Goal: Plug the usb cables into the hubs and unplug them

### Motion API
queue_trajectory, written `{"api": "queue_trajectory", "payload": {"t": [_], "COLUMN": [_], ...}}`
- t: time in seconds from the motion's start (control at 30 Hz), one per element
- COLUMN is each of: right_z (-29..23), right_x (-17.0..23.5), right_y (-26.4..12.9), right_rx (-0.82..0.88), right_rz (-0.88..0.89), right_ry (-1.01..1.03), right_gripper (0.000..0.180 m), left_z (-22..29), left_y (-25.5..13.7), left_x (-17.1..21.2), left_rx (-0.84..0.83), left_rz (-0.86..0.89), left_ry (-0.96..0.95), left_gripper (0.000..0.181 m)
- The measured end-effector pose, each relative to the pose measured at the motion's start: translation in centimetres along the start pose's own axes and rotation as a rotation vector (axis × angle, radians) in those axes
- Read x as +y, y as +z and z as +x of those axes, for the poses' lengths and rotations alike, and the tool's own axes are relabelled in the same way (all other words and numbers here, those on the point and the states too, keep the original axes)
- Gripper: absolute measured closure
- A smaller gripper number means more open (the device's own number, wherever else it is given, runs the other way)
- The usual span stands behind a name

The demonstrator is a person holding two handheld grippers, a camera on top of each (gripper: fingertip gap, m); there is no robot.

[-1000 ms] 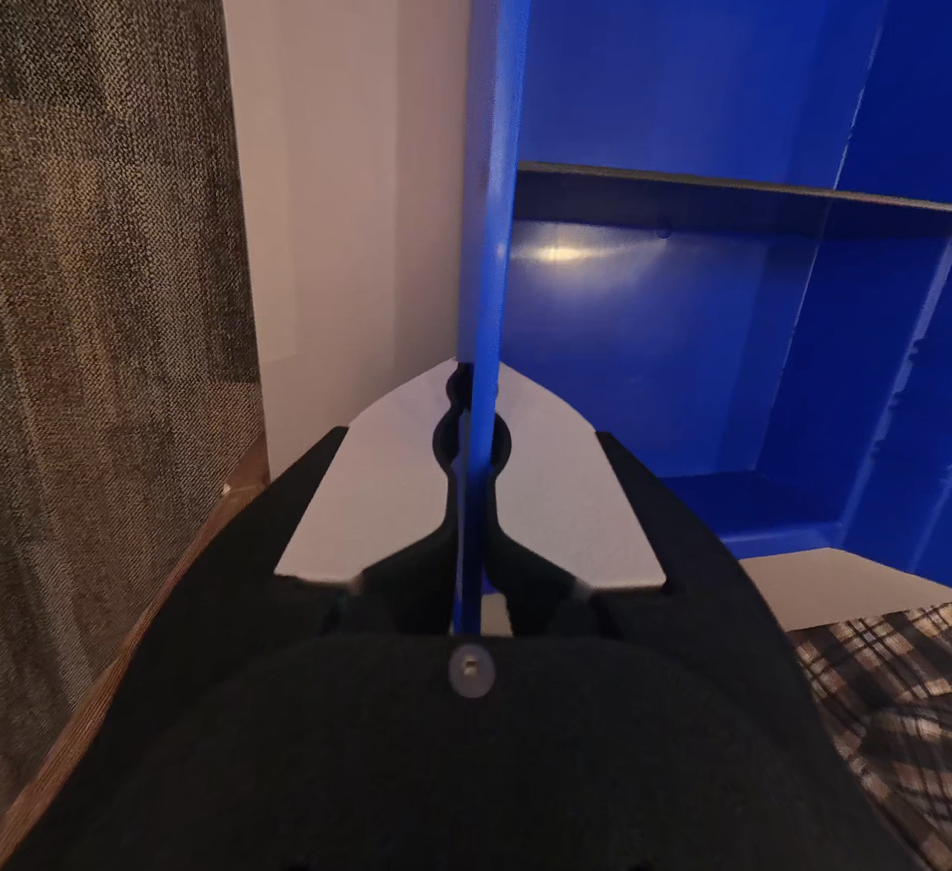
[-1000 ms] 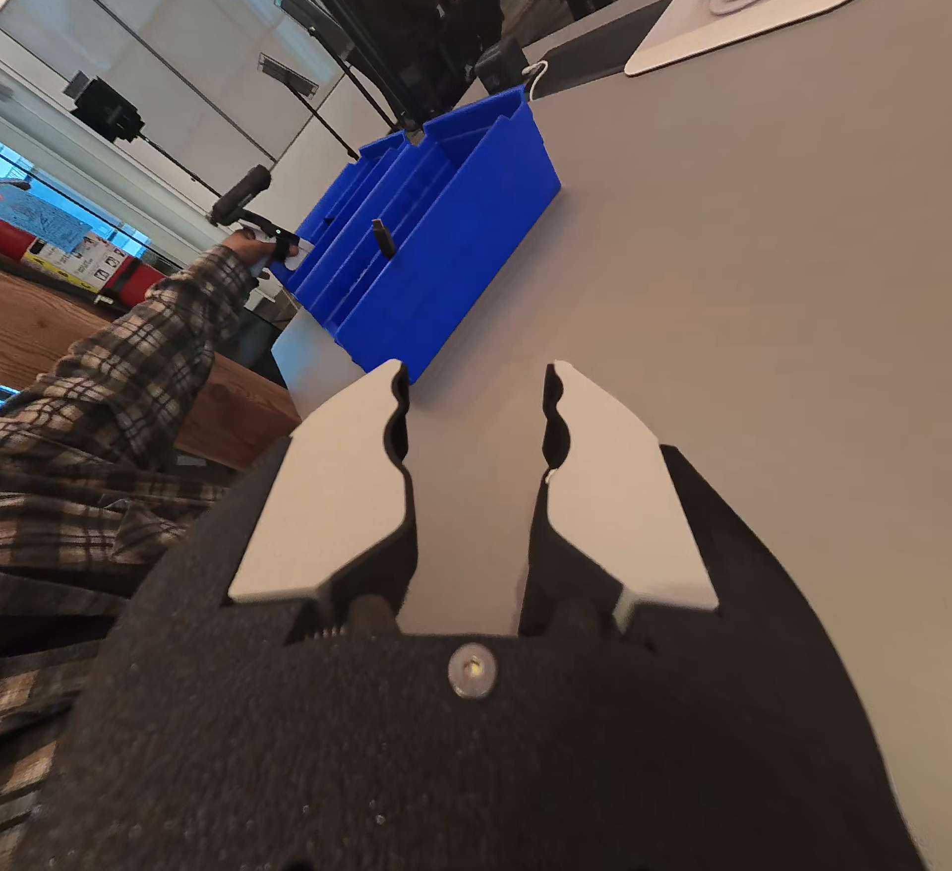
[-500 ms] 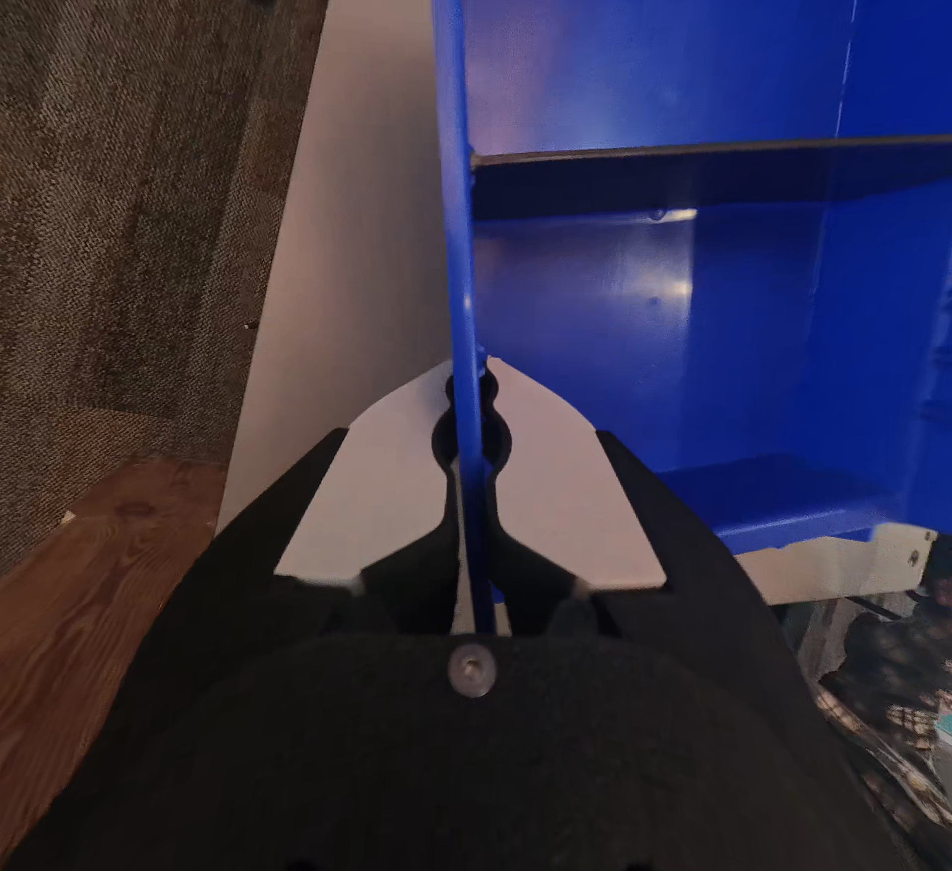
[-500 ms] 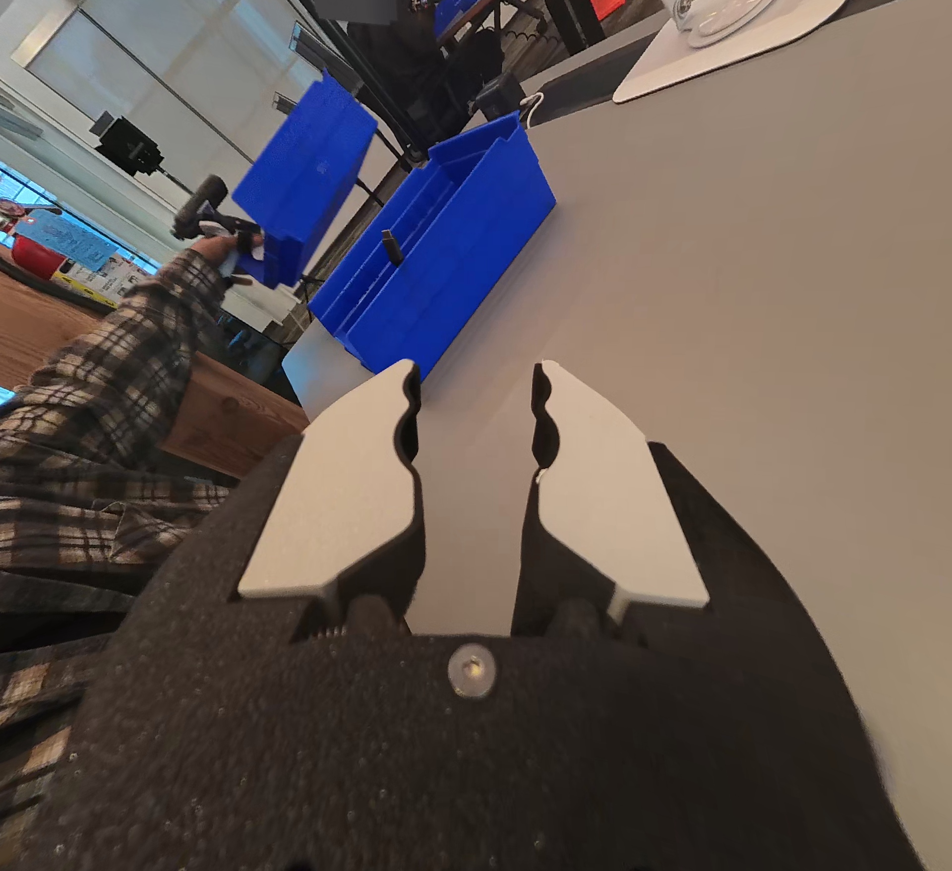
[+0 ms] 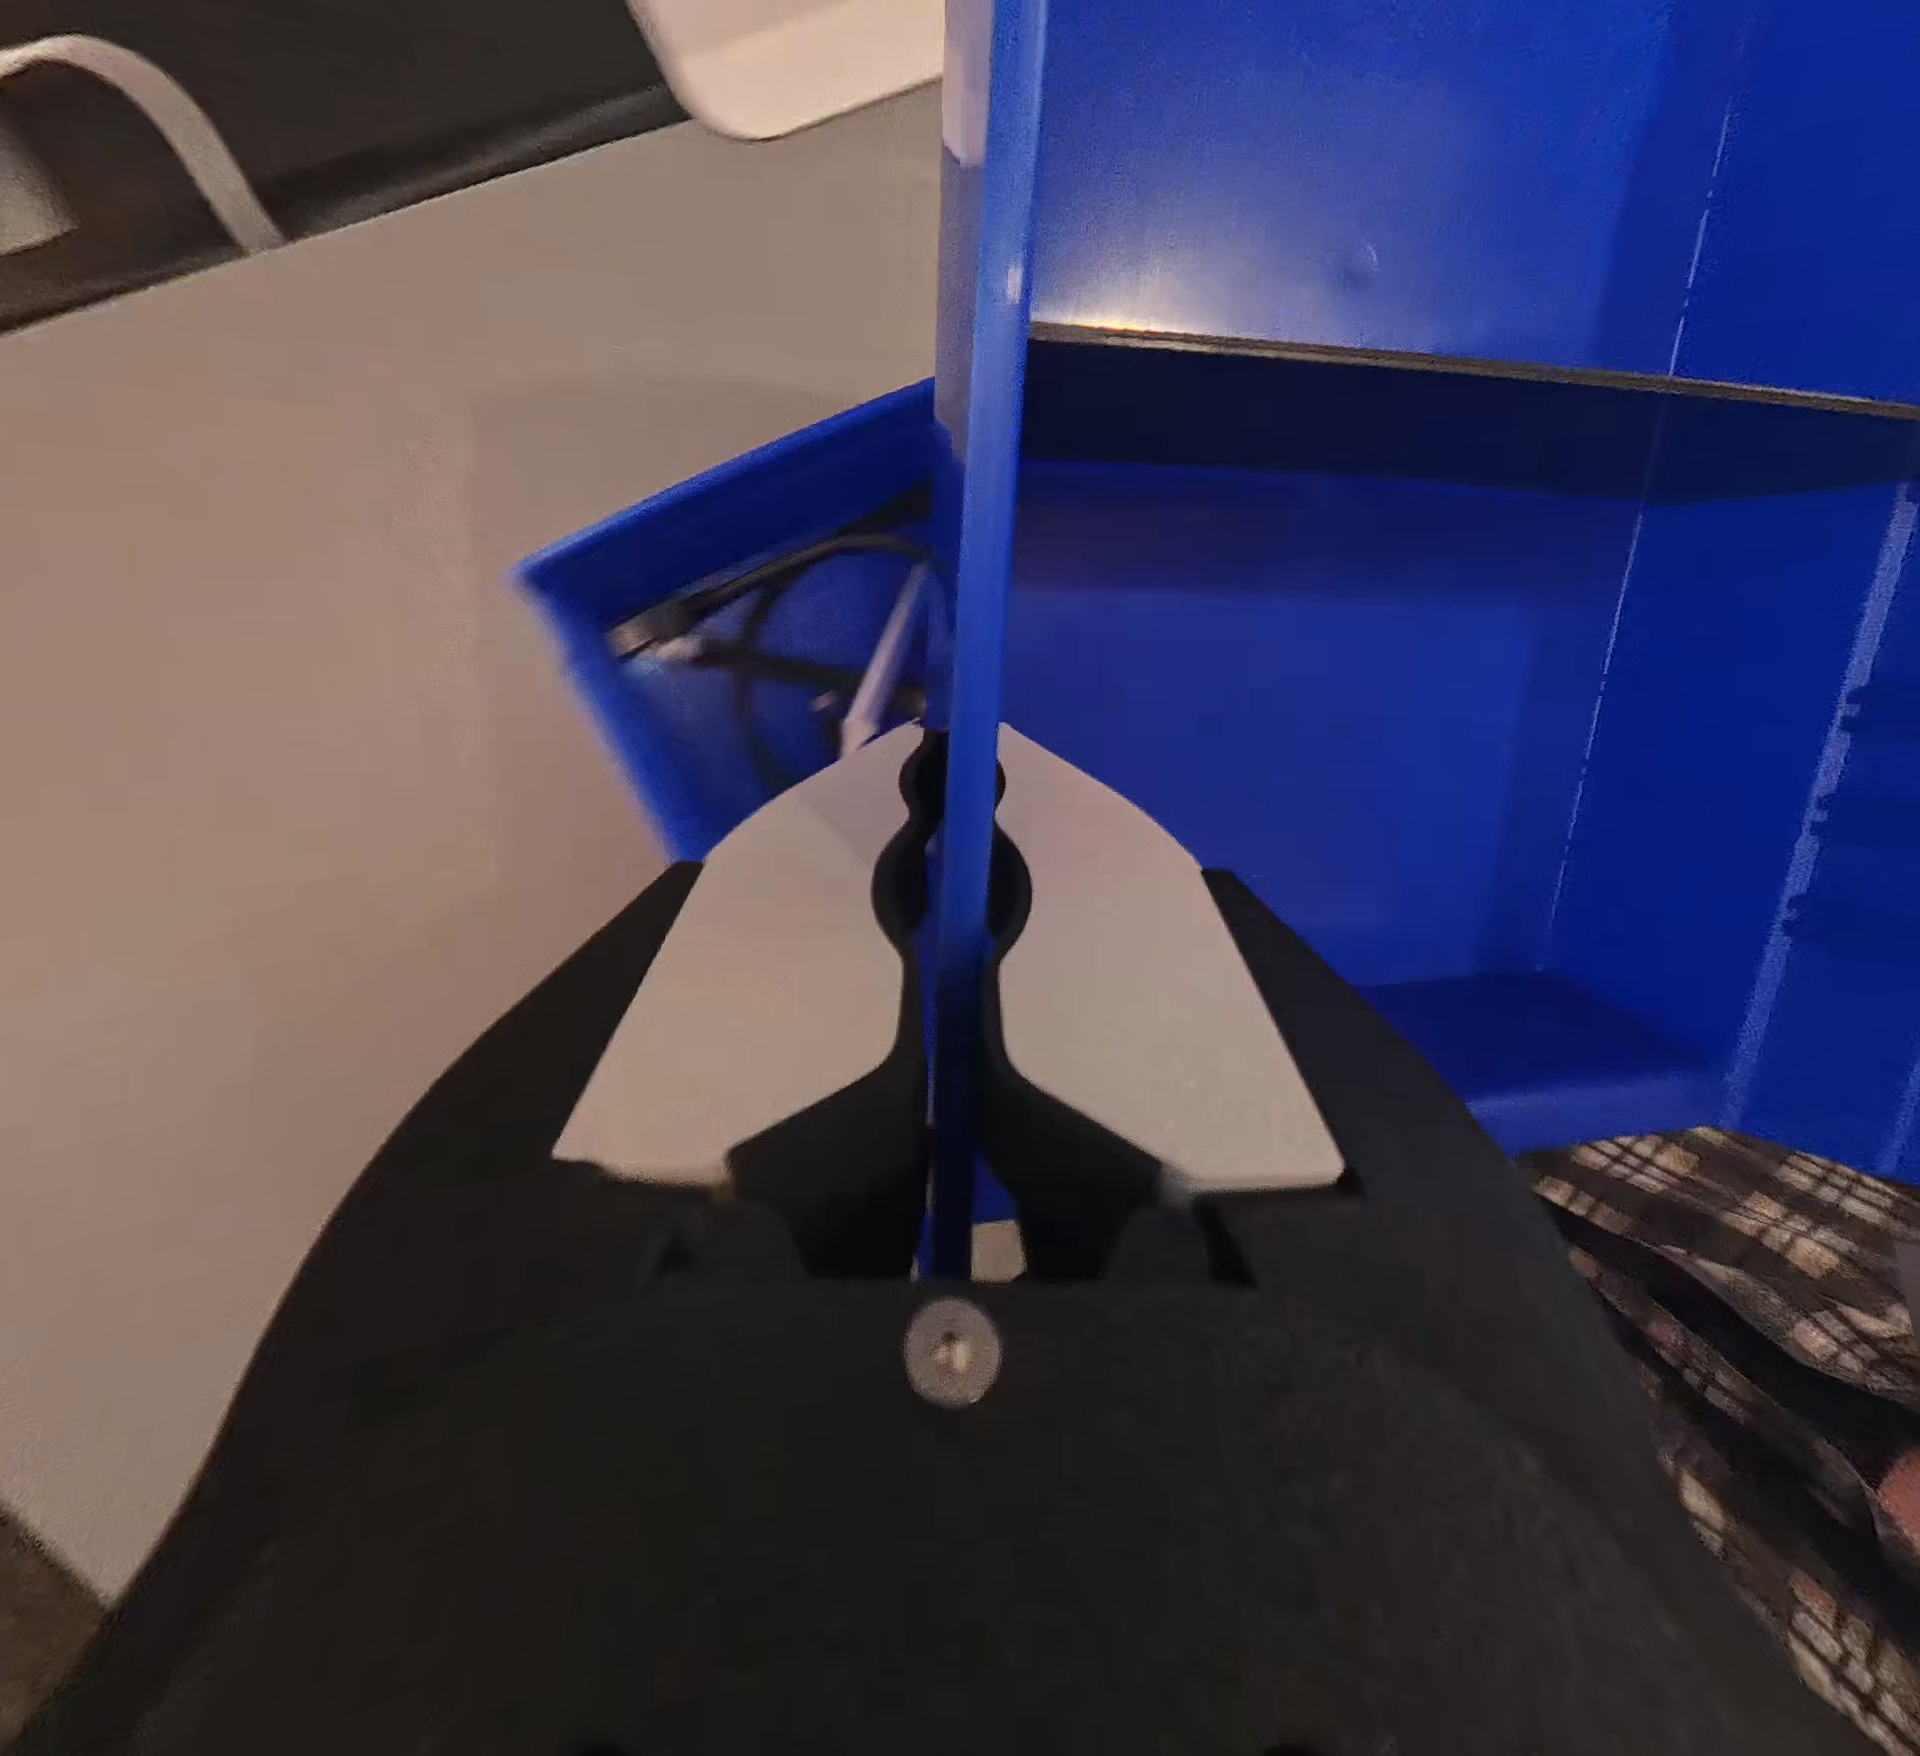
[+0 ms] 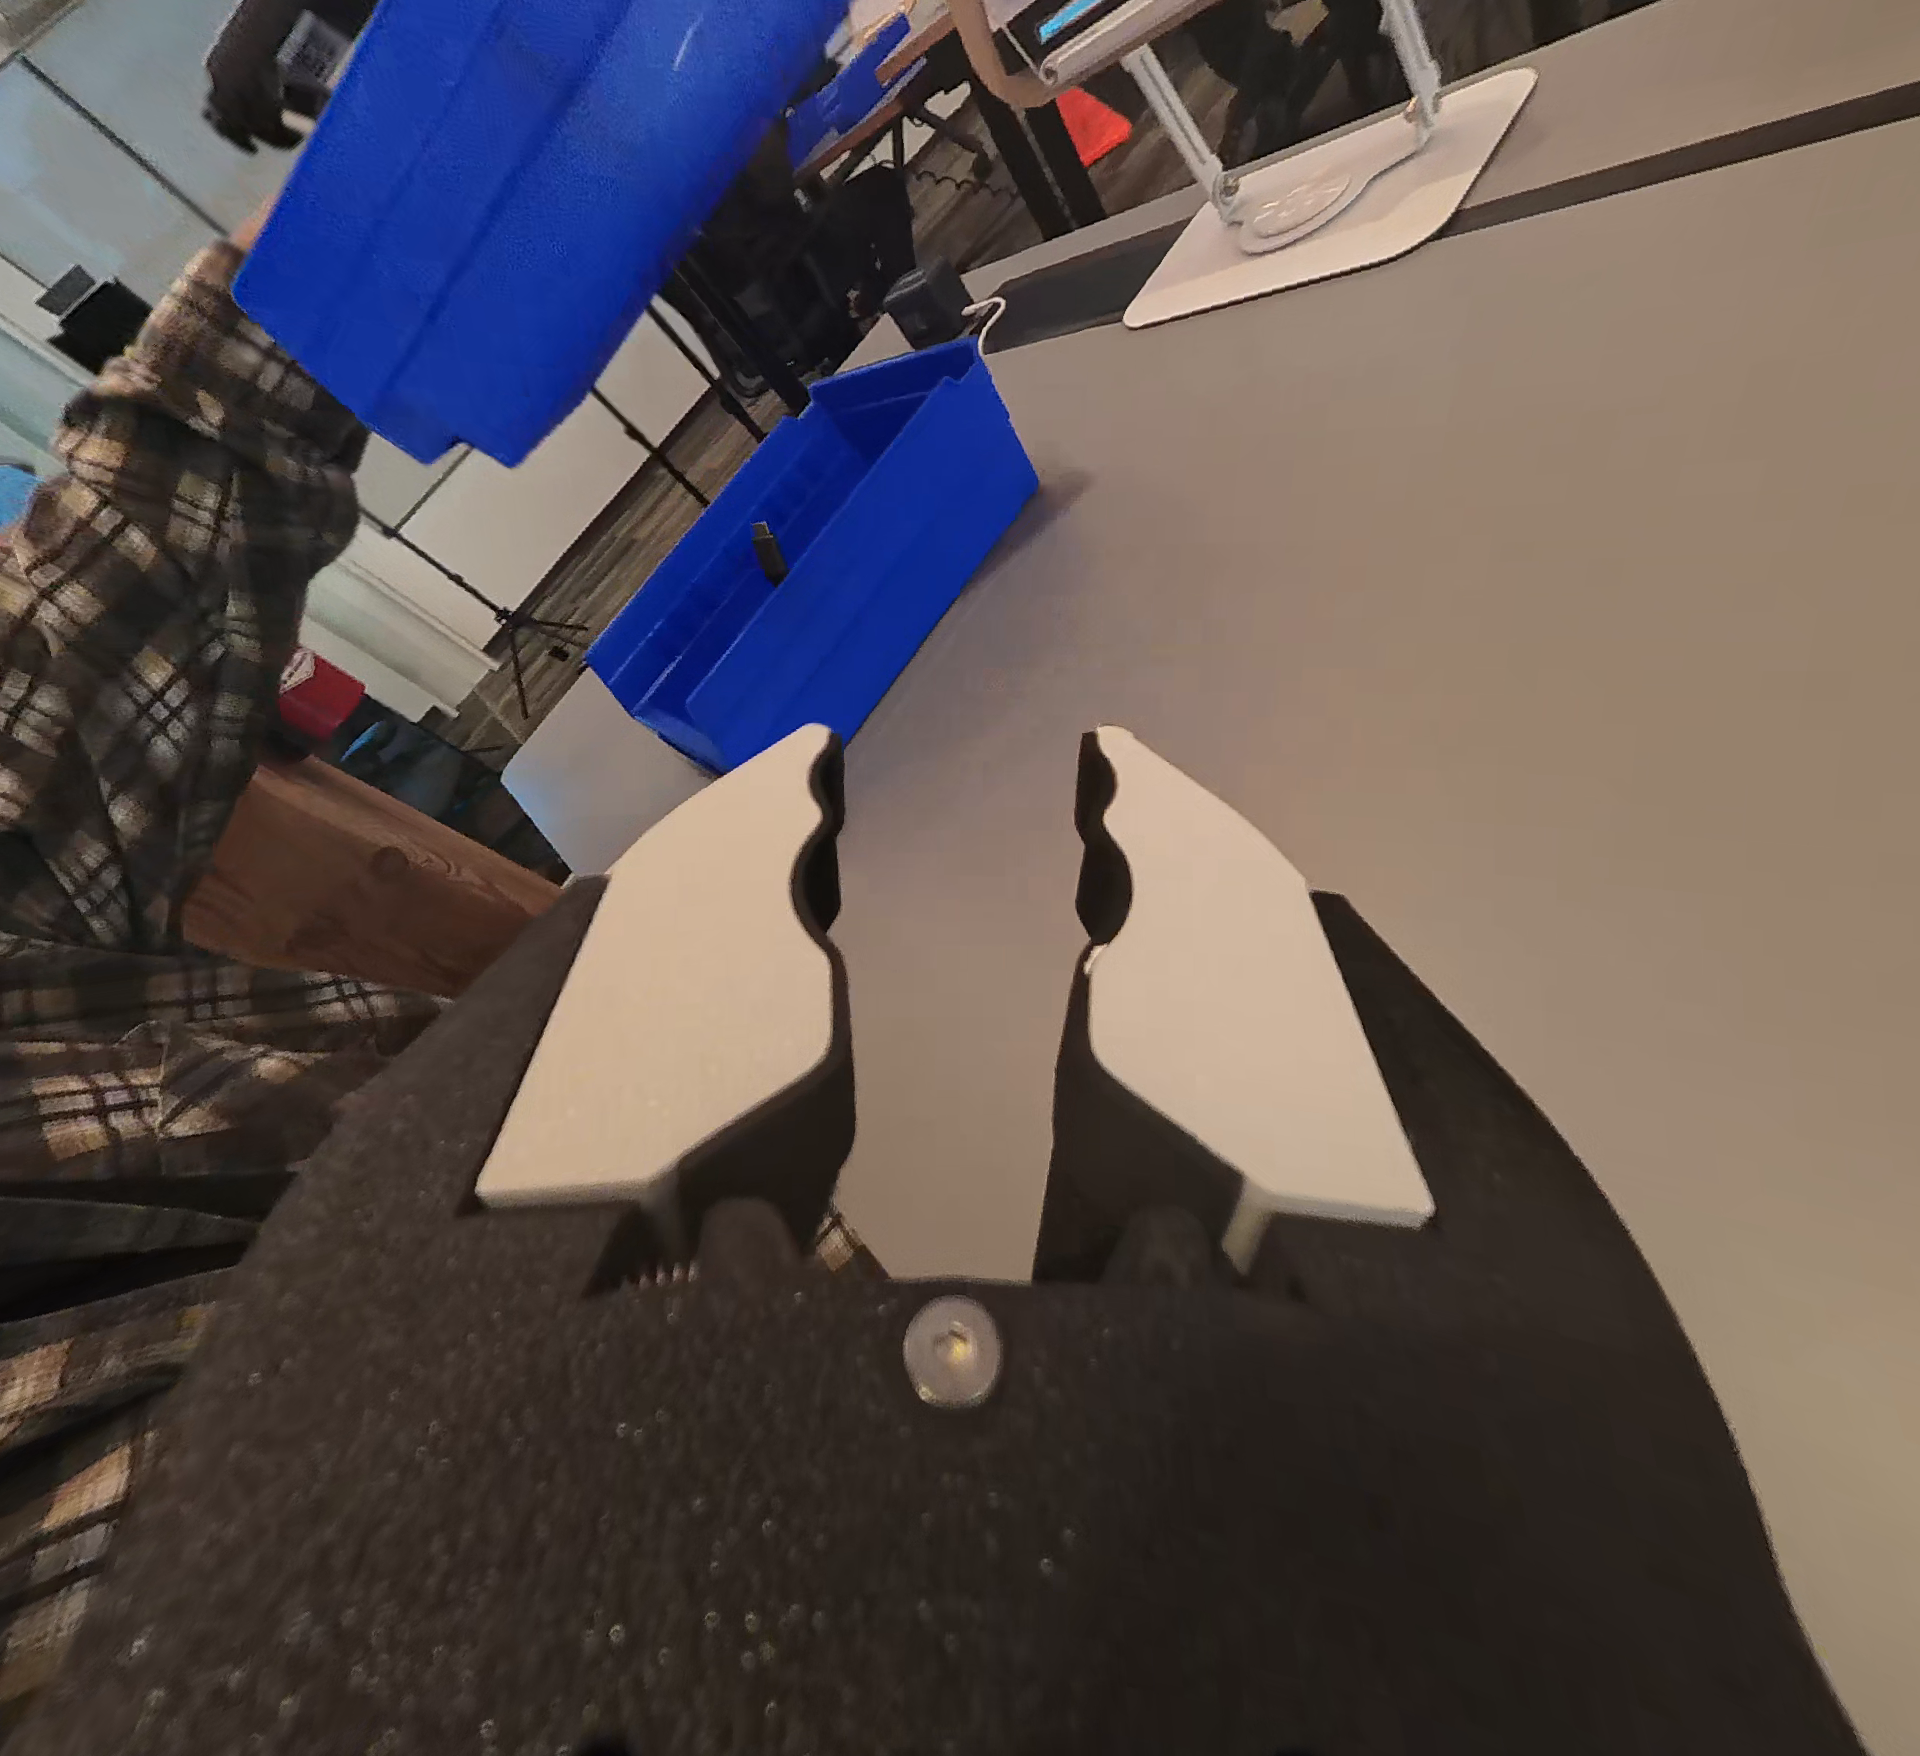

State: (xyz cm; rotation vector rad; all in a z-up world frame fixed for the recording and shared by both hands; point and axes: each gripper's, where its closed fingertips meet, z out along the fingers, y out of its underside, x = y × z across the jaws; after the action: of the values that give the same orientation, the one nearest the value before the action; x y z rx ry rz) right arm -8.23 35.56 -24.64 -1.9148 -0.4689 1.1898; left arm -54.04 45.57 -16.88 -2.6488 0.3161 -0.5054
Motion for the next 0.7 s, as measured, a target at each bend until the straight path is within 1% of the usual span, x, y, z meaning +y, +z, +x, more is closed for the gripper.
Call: {"api": "queue_trajectory", "payload": {"t": [0.13, 0.23, 0.33, 0.43, 0.53, 0.63, 0.7], "right_z": [-0.1, 0.1, 0.4, 0.7, 1.4, 2.1, 2.6], "right_x": [-0.4, -0.8, -1.3, -1.4, -1.1, -0.7, -0.5], "right_y": [-2.2, -4.0, -5.6, -6.6, -7.0, -6.8, -6.5], "right_rx": [0.048, 0.088, 0.124, 0.145, 0.155, 0.147, 0.147], "right_rz": [0.028, 0.052, 0.083, 0.097, 0.099, 0.100, 0.096], "right_ry": [-0.007, -0.011, -0.016, -0.017, -0.008, 0.012, 0.018], "right_gripper": [0.138, 0.137, 0.136, 0.136, 0.136, 0.135, 0.135], "left_z": [9.1, 14.5, 18.2, 20.2, 20.6, 20.6, 20.9], "left_y": [7.7, 13.4, 18.7, 23.3, 27.1, 30.0, 31.2], "left_x": [-3.4, -4.3, -4.2, -3.1, -1.5, 0.1, 0.6], "left_rx": [0.071, 0.099, 0.112, 0.124, 0.119, 0.090, 0.068], "left_rz": [-0.094, -0.161, -0.225, -0.286, -0.339, -0.375, -0.356], "left_ry": [0.155, 0.235, 0.283, 0.294, 0.278, 0.281, 0.311], "left_gripper": [0.176, 0.176, 0.176, 0.176, 0.176, 0.176, 0.176]}}
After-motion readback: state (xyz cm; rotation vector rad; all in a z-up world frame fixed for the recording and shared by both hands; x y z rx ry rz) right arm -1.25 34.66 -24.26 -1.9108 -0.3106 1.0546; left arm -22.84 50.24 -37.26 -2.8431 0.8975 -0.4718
